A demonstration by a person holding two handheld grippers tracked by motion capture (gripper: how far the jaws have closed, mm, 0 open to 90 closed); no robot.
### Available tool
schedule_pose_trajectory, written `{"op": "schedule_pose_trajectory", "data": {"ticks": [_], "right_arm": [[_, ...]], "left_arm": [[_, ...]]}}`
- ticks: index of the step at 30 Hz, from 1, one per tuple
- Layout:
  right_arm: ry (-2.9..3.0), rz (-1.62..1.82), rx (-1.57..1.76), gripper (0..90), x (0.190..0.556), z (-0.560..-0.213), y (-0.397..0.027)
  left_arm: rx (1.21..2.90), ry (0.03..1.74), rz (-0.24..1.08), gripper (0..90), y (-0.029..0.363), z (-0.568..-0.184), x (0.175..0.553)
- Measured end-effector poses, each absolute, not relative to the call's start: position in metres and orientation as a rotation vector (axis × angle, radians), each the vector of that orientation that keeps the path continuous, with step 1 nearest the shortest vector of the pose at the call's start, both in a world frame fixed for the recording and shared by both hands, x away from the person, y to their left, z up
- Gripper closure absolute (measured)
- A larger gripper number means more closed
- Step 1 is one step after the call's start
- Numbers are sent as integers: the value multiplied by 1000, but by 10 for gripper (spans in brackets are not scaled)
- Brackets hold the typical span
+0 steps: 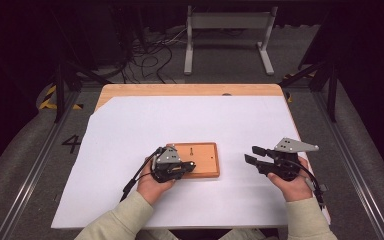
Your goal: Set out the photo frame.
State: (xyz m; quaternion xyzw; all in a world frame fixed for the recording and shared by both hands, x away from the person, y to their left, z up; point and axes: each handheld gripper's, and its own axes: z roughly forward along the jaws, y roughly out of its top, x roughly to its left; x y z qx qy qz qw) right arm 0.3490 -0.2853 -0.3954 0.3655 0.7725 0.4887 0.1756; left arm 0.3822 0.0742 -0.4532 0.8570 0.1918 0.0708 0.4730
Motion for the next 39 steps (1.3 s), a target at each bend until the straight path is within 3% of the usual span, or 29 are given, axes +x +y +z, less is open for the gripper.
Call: {"op": "schedule_pose_trajectory", "data": {"ticks": [13,39], "right_arm": [[2191,1383,1021,528,349,-396,-284],[2225,1386,959,522,352,-391,-272]], "left_arm": [[2174,320,329,843,71,-451,373],[2257,-151,706,846,66,-450,336]]}}
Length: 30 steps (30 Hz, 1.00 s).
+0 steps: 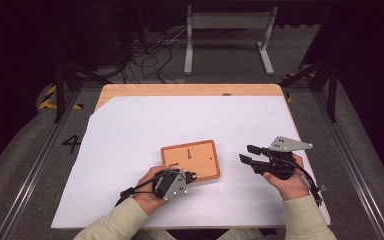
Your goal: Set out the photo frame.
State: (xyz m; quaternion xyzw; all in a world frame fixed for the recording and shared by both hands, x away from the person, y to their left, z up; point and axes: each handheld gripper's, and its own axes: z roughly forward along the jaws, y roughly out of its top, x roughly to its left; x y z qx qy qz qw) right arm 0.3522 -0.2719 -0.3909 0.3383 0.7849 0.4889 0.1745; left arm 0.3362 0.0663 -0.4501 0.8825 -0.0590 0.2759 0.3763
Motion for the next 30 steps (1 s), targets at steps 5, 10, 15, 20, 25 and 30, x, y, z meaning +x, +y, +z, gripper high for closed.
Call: {"op": "schedule_pose_trajectory", "data": {"ticks": [5,10,15,20,25,30], "right_arm": [[2283,1373,998,486,356,-391,-266],[2307,1364,999,447,358,-391,-260],[2350,1368,988,385,363,-392,-248],[2422,1346,974,340,376,-389,-231],[2506,1331,976,293,398,-392,-212],[2582,1326,1022,233,415,-405,-196]], "left_arm": [[2261,-213,765,846,66,-452,330],[2260,-240,797,846,65,-452,328],[2259,-239,811,846,65,-452,327],[2262,-241,823,846,64,-453,325],[2262,-245,822,846,64,-453,323],[2260,-243,820,846,64,-454,323]]}}
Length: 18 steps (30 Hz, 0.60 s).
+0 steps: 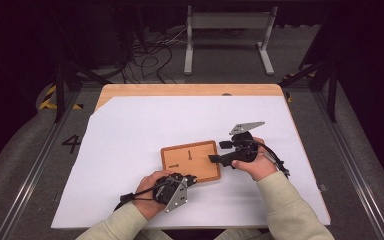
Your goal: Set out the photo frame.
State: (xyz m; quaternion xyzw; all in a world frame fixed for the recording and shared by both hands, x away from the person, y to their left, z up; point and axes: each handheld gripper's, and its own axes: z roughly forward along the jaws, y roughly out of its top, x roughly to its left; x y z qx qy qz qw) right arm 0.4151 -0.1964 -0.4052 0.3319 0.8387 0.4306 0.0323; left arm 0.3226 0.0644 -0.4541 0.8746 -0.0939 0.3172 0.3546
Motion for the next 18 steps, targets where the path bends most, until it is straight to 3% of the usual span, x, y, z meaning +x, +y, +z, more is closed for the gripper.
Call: {"op": "schedule_pose_trajectory", "data": {"ticks": [9,12,18], "right_arm": [[2696,1391,1058,209,436,-429,-178],[2717,1359,1038,283,437,-432,-175],[2733,1309,966,309,434,-427,-177]], "left_arm": [[2253,-228,813,845,66,-454,324],[2247,-218,803,845,66,-454,324],[2260,-180,723,818,69,-452,325]]}}
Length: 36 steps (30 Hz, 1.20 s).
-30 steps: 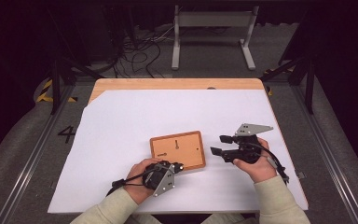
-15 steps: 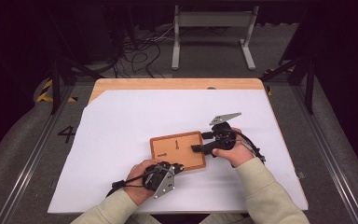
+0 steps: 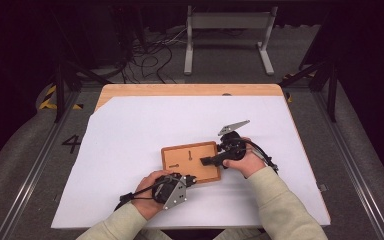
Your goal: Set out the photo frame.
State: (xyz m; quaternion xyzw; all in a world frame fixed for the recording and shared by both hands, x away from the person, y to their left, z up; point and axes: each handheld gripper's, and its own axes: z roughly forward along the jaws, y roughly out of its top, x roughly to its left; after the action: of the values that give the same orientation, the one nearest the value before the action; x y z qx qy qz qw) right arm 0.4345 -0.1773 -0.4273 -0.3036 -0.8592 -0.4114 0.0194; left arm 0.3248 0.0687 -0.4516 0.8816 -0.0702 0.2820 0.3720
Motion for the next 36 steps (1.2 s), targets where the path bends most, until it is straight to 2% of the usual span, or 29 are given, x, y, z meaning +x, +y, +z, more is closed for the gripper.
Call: {"op": "schedule_pose_trajectory", "data": {"ticks": [4,10,13,19,22,27,36], "right_arm": [[-2714,-1288,-894,327,430,-423,-178],[-2826,-1296,-826,358,416,-413,-177],[-2874,-1300,-793,376,409,-409,-177],[-2954,-1320,-716,424,395,-404,-180],[-3012,-1331,-644,453,385,-401,-184],[-3067,-1359,-549,502,370,-398,-189],[-3063,-1390,-468,596,341,-396,-201]], "left_arm": [[2253,-100,632,699,79,-448,325],[2149,43,471,594,115,-437,328],[2046,107,426,582,137,-429,321],[1879,218,451,581,172,-417,322],[1801,342,479,573,191,-419,328],[1767,465,490,548,204,-427,338],[1851,622,460,520,202,-443,350]]}}
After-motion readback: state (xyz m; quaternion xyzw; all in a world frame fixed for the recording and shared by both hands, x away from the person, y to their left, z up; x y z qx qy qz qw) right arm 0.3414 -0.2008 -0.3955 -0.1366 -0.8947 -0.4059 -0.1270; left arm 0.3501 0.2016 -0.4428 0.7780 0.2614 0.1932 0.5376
